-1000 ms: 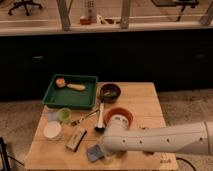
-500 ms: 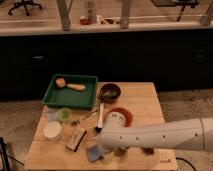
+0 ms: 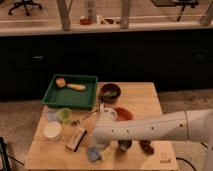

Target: Place sponge in tray

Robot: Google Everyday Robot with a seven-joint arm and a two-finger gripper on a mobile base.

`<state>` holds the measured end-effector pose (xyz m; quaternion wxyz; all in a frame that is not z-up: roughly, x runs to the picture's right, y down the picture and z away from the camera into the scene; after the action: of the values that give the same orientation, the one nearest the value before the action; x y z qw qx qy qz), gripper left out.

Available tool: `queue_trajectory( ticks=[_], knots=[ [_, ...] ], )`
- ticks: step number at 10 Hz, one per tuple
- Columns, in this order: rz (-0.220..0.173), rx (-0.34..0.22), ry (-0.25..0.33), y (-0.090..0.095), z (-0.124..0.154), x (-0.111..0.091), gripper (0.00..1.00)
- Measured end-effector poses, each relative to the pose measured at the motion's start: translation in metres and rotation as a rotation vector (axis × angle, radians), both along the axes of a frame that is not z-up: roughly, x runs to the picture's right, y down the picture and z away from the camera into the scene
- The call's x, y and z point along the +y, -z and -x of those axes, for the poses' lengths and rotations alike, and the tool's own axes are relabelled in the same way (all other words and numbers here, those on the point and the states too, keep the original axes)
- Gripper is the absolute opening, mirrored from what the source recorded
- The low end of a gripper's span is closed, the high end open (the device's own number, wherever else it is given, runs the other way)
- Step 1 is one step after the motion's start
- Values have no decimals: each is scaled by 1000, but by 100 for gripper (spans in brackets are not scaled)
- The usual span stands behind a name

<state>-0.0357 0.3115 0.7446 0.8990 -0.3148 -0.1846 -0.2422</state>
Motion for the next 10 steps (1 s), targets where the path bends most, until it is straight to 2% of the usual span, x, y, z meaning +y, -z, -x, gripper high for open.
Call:
queue_trajectory(
  ticks=[2, 3, 6, 7, 8, 10],
  knots=[
    [-2, 28, -13, -4, -13, 5, 79],
    [-6, 36, -20, -5, -17, 8, 73],
    [-22, 39, -27, -7, -21, 9, 41],
    [-22, 37, -26, -7, -21, 9, 34],
    [-23, 32, -22, -8, -21, 8, 20],
    [-25, 23, -14, -8, -19, 7, 5]
  ],
)
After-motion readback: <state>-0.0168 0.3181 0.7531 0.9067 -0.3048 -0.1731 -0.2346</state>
